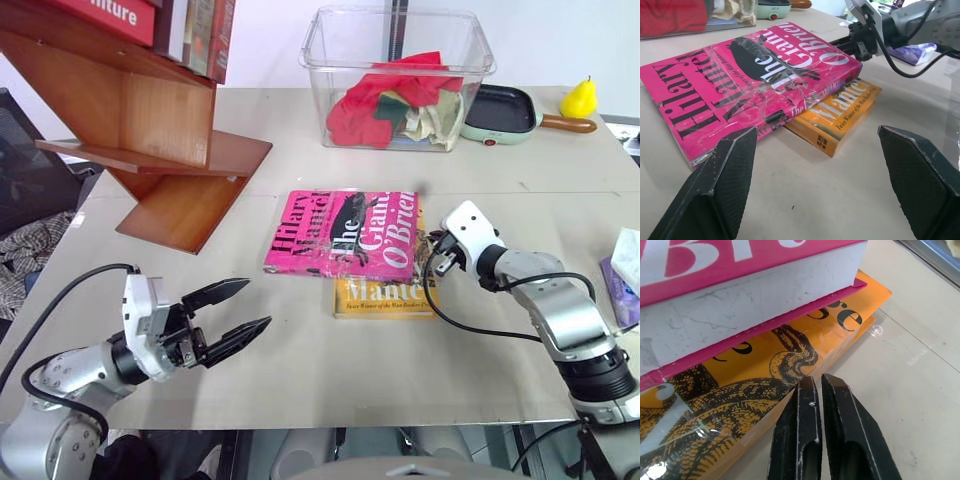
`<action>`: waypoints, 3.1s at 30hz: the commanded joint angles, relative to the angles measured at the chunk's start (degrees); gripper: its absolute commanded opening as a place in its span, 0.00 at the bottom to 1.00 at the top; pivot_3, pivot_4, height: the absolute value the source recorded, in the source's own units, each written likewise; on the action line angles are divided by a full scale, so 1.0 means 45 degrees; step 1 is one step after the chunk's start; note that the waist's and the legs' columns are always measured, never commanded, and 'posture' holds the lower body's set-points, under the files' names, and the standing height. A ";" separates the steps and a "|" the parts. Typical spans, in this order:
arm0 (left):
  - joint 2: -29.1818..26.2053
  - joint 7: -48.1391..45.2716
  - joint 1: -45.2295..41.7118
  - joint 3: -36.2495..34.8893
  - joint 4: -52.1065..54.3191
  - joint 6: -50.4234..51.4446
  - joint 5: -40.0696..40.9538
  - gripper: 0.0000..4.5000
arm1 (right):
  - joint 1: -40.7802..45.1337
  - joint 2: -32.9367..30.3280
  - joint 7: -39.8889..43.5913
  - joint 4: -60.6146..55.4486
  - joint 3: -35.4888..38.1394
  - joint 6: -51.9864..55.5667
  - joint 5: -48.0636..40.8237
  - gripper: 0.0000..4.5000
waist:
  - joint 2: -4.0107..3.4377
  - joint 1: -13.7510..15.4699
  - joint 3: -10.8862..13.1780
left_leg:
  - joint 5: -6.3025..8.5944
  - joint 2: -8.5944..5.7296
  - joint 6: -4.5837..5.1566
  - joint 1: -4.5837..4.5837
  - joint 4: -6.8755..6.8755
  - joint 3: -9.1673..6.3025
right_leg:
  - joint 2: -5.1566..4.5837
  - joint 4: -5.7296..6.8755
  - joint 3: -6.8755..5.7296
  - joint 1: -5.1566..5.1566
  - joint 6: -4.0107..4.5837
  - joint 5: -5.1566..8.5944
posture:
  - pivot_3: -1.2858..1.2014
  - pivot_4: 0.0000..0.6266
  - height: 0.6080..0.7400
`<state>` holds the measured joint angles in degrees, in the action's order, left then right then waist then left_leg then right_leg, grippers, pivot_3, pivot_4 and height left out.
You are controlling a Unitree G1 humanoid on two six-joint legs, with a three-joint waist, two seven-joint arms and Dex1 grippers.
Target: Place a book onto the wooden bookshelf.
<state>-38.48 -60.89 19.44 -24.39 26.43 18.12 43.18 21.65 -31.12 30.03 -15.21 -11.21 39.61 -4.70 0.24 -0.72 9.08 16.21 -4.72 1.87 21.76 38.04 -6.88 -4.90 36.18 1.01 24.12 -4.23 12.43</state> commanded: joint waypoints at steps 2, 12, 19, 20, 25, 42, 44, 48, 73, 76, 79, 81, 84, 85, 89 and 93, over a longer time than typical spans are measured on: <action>0.0076 0.0237 0.0012 0.0052 0.0480 -0.0009 0.0132 0.88 | 0.0167 -0.0034 0.0147 -0.0123 0.0062 -0.0320 0.0161 0.03 | 0.0000 0.0004 0.0000 | 0.0000 0.0000 0.0000 0.0000 0.0000 0.0001 | -0.0002 0.0000 0.0001 0.0001 0.0000 0.0000 | 0.52 0.24 1.00; 0.0316 0.2839 0.0468 0.0509 0.0930 0.3007 0.1599 0.88 | -0.0438 -0.0908 0.0770 -0.0589 0.1838 -0.0405 -0.0577 0.03 | 0.0001 0.0017 0.0000 | 0.0001 -0.0002 0.0001 0.0002 0.0000 0.0000 | -0.0002 0.0000 0.0002 0.0000 -0.0001 0.0000 | 0.52 0.24 1.00; 0.1061 0.8628 -0.0280 0.1129 0.1050 0.7353 0.7711 0.88 | -0.2513 -0.1216 0.4025 -0.2787 0.4476 -0.1681 -0.4802 0.14 | 0.0000 0.0050 0.0002 | 0.0003 0.0002 0.0005 -0.0002 0.0008 -0.0022 | -0.0014 0.0024 -0.0002 -0.0008 -0.0004 -0.0001 | 0.52 0.24 1.00; 0.1261 0.9363 -0.0562 0.1346 0.0769 0.7597 0.8120 0.88 | -0.3015 -0.1480 0.4551 -0.3164 0.4795 -0.1613 -0.5345 0.19 | 0.0000 0.0107 0.0001 | 0.0003 0.0002 0.0005 -0.0003 0.0012 -0.0023 | -0.0014 0.0024 -0.0003 -0.0010 -0.0004 -0.0001 | 0.52 0.24 1.00; 0.2532 1.2152 -0.1752 0.2085 -0.0477 0.7615 1.0183 0.88 | -0.5025 -0.2459 0.5911 -0.4523 0.6734 -0.1270 -0.7611 0.68 | -0.0014 0.0347 -0.0004 | 0.0021 -0.0005 0.0035 -0.0015 0.0036 -0.0026 | -0.0014 0.0044 -0.0008 -0.0027 -0.0003 -0.0001 | 0.52 0.24 1.00; 0.8211 1.5969 -0.5768 0.2736 -0.4993 0.4939 1.1755 0.88 | -0.9447 -0.3488 0.6379 -0.7183 1.0659 -0.1943 -0.9287 0.98 | 0.0012 0.0781 -0.0087 | 0.0000 -0.0027 0.0003 -0.0039 0.0074 -0.0016 | -0.0004 0.0040 -0.0019 -0.0096 -0.0007 0.0002 | 0.52 0.24 1.00; 0.8635 1.6020 -0.6186 0.2596 -0.5608 0.4690 1.1676 0.88 | -0.9762 -0.3563 0.6396 -0.7255 1.1026 -0.1937 -0.9351 0.98 | -0.0024 0.0908 -0.0115 | 0.0000 -0.0030 0.0004 -0.0044 0.0076 -0.0021 | -0.0005 0.0032 -0.0026 -0.0114 -0.0007 0.0003 | 0.52 0.24 1.00; 0.9148 1.6138 -0.6667 0.2219 -0.6534 0.4631 1.1827 0.88 | -1.0324 -0.3525 0.6275 -0.7455 1.1405 -0.1986 -0.9393 0.98 | -0.0051 0.1092 -0.0185 | -0.0001 -0.0039 0.0009 -0.0058 0.0081 -0.0019 | -0.0007 0.0026 -0.0026 -0.0137 -0.0006 0.0006 | 0.52 0.24 1.00; 0.4467 1.3137 -0.9150 0.2137 -0.2099 0.6496 0.9380 0.00 | -0.8839 -0.2596 0.4670 -0.6984 0.8927 -0.3107 -0.9721 1.00 | 0.0154 0.0944 -0.0059 | -0.0011 -0.0020 -0.0021 -0.0072 0.0052 -0.0035 | 0.0030 -0.0030 -0.0032 -0.0148 -0.0014 0.0003 | 0.52 0.24 1.00; 0.2316 1.0953 -0.9875 0.2926 -0.0823 0.6462 0.7325 0.00 | -0.8297 -0.2616 0.4837 -0.6446 0.8478 -0.3330 -0.9469 1.00 | 0.0159 0.0929 -0.0054 | -0.0014 -0.0021 -0.0023 -0.0009 0.0053 -0.0033 | 0.0042 -0.0050 -0.0029 -0.0086 -0.0011 -0.0002 | 0.52 0.24 1.00; 0.0196 0.8344 -1.0678 0.3934 0.0269 0.5144 0.4232 0.00 | -0.7833 -0.2566 0.5020 -0.5971 0.7894 -0.3625 -0.9088 1.00 | 0.0146 0.0840 -0.0038 | -0.0013 -0.0018 -0.0024 -0.0001 0.0013 -0.0025 | 0.0046 -0.0071 -0.0022 -0.0069 -0.0009 -0.0001 | 0.52 0.24 1.00; -0.0350 0.7472 -1.1328 0.4000 0.0338 0.4347 0.3111 0.00 | -0.7594 -0.2489 0.5055 -0.5802 0.7572 -0.3784 -0.8945 1.00 | 0.0135 0.0756 -0.0020 | -0.0013 -0.0014 -0.0023 0.0001 -0.0005 -0.0021 | 0.0046 -0.0078 -0.0021 -0.0060 -0.0008 0.0000 | 0.52 0.24 1.00; -0.1216 0.5851 -1.2431 0.4312 0.0080 0.2415 0.0620 0.00 | -0.7140 -0.2398 0.5091 -0.5467 0.7112 -0.3959 -0.8765 1.00 | 0.0134 0.0673 0.0047 | -0.0013 -0.0003 -0.0024 0.0007 -0.0009 -0.0022 | 0.0048 -0.0076 -0.0024 -0.0054 -0.0007 0.0001 | 0.52 0.24 1.00; -0.1581 0.5300 -1.2688 0.4509 -0.0100 0.1530 -0.0468 0.00 | -0.7029 -0.2377 0.5134 -0.5375 0.6960 -0.4028 -0.8704 1.00 | 0.0134 0.0652 0.0049 | -0.0014 0.0000 -0.0024 0.0007 -0.0010 -0.0021 | 0.0048 -0.0077 -0.0023 -0.0052 -0.0008 0.0001 | 0.52 0.24 1.00; -0.2875 0.3371 -1.3790 0.4859 -0.1588 -0.2691 -0.4347 0.00 | -0.6448 -0.2327 0.5266 -0.4971 0.6544 -0.4185 -0.8681 1.00 | 0.0108 0.0591 0.0078 | -0.0014 0.0003 -0.0022 -0.0002 -0.0014 0.0008 | 0.0049 -0.0079 -0.0003 -0.0053 -0.0009 0.0000 | 0.52 0.24 1.00; -0.4909 0.1381 -1.5176 0.4192 -0.3933 -0.4876 -0.5823 0.00 | -0.5590 -0.2297 0.5518 -0.4293 0.6273 -0.4334 -0.8652 1.00 | 0.0133 0.0482 0.0132 | -0.0014 0.0005 -0.0021 0.0008 -0.0005 -0.0014 | 0.0060 -0.0075 -0.0022 -0.0044 -0.0011 -0.0002 | 0.52 0.24 1.00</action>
<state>-57.84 -51.50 -46.22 -1.70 11.17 0.82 19.06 -4.47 -41.64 53.84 -34.80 16.76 21.66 -43.20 0.84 1.45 9.67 16.14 -4.69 1.78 21.80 38.02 -6.96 -4.62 35.84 0.90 23.93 -4.28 12.42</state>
